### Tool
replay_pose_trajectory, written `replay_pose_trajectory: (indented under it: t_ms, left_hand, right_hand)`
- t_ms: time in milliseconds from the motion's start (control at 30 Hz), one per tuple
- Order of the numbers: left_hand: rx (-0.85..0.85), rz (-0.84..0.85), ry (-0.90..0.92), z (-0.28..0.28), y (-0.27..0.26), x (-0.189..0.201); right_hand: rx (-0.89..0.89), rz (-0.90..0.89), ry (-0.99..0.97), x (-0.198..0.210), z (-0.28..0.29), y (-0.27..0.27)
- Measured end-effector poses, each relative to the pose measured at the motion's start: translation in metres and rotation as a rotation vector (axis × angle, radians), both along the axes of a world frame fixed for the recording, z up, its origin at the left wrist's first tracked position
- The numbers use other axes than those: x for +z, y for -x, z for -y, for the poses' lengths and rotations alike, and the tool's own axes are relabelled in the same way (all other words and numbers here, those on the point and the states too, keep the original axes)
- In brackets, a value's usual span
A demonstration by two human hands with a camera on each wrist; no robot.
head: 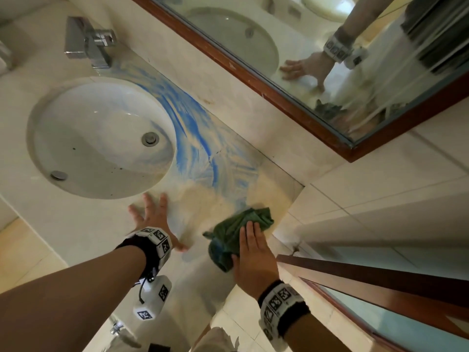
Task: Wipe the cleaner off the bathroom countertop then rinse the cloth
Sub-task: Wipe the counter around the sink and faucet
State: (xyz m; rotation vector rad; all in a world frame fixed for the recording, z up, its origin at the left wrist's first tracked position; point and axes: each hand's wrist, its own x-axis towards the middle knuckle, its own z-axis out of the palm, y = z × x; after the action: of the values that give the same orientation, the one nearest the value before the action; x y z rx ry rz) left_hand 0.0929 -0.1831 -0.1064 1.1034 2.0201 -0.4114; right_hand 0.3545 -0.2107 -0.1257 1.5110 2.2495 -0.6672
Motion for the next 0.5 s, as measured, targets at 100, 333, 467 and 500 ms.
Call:
replay_pose_trajectory:
  t_ms: [100, 333, 467, 500]
  left_hand:
    - [0.001, 0.005, 0.0, -0.001, 0.0, 0.0]
    - [-0.007, 0.013, 0.0, 0.0, 0.002, 0.0]
    - [-0.006, 0.016, -0.012, 0.0, 0.002, 0.001]
    - [-0.002, 0.021, -0.016, 0.0, 0.002, 0.001]
  right_hand:
    - [0.015, 0.003, -0.067, -0.005, -0.022, 0.012]
    - [-0.032, 0.047, -0.023, 0.014, -0.072, 0.051]
    - [-0.065, 0.007, -0.052, 0.009, -0.009, 0.028]
    - [-0.055, -0.007, -0.024, 0.01, 0.006, 0.023]
